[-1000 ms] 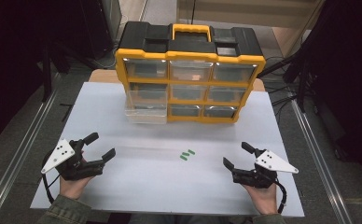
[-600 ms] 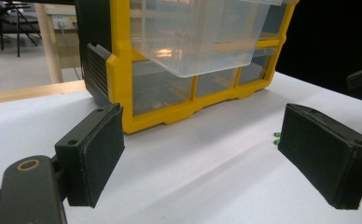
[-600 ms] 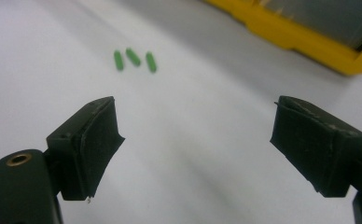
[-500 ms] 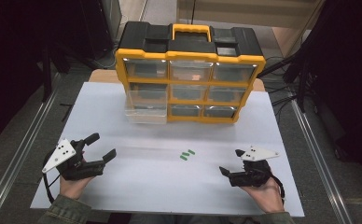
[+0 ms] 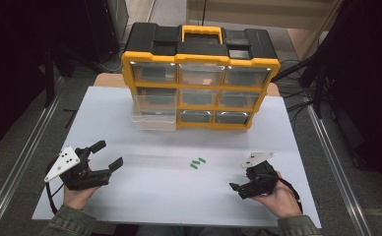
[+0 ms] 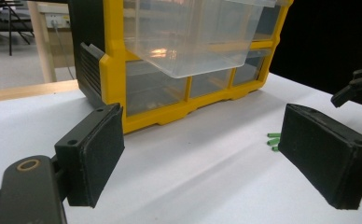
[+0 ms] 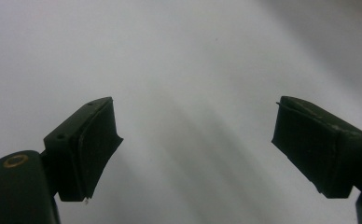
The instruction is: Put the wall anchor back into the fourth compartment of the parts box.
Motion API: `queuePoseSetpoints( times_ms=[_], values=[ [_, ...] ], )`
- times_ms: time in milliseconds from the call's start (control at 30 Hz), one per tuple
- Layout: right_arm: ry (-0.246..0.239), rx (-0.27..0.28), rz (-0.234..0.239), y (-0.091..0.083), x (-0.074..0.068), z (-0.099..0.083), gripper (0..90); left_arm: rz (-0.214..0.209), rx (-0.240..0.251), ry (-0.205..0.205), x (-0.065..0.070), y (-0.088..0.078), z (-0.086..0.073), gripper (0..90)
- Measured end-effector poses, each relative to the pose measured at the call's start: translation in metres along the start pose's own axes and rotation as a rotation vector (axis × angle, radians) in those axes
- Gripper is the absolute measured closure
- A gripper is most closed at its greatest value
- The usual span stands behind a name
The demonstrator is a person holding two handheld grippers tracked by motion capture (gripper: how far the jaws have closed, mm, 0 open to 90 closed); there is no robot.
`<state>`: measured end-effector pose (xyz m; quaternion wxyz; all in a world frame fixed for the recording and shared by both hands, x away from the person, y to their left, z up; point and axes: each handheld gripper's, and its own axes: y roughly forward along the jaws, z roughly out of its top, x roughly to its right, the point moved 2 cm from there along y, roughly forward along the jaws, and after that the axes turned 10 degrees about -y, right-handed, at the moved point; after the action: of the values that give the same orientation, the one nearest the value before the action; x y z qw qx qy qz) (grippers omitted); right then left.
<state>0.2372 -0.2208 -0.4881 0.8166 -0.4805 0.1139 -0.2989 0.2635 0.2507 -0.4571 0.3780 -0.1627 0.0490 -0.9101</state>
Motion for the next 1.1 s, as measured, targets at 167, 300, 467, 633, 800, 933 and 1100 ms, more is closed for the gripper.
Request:
queuePoseSetpoints(
  times_ms=[167,300,467,633,800,933,1100],
  values=[
    [-0.038,-0.097,0.033,0.001,0.0,0.006,14.3,0.005,-0.002,0.002,0.0,0.001,0.0,13.6],
    [-0.059,-0.143,0.055,0.003,0.0,0.009,14.5,0.004,-0.004,0.006,0.0,0.001,0.0,13.6],
    [-0.08,-0.209,0.076,0.006,-0.001,0.015,14.4,0.005,-0.006,0.009,0.001,0.002,0.0,13.6],
    [-0.099,-0.236,0.076,0.01,-0.001,0.023,15.1,0.006,-0.008,0.012,0.001,0.002,0.0,13.6],
    [-0.13,-0.253,0.088,0.015,-0.002,0.031,16.5,0.007,-0.009,0.016,0.001,0.003,0.0,13.6],
    [-0.147,-0.257,0.101,0.016,-0.002,0.036,17.1,0.007,-0.009,0.017,0.001,0.003,0.0,13.5],
    [-0.177,-0.268,0.107,0.018,-0.003,0.043,17.4,0.011,-0.002,0.019,0.001,0.003,0.0,13.5]
  ],
)
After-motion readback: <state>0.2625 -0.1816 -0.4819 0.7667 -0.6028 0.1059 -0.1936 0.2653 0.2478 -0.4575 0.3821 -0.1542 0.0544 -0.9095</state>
